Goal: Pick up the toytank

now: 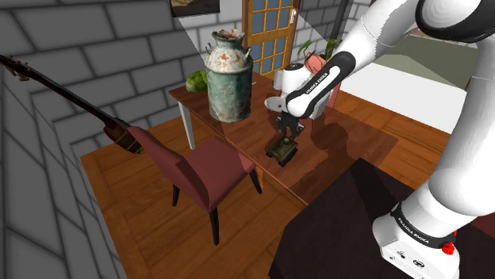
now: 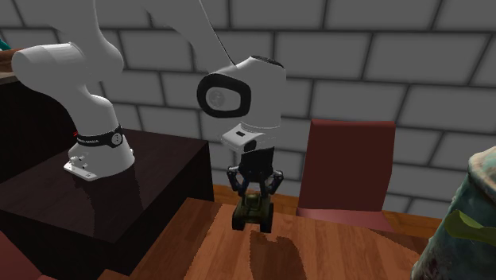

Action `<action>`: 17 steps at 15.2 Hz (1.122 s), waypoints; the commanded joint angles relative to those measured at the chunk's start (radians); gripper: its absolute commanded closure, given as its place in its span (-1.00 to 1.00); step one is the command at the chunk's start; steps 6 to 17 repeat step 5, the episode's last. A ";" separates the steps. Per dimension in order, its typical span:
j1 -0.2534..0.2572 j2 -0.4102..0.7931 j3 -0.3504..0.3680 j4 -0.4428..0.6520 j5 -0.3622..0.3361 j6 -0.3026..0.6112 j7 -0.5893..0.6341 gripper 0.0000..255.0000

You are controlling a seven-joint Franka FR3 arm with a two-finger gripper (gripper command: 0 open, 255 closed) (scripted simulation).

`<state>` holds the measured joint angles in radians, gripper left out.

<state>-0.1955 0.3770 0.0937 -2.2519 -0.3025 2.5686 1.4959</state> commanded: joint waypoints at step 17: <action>-0.006 -0.052 0.013 -0.005 0.022 -0.045 -0.018 1.00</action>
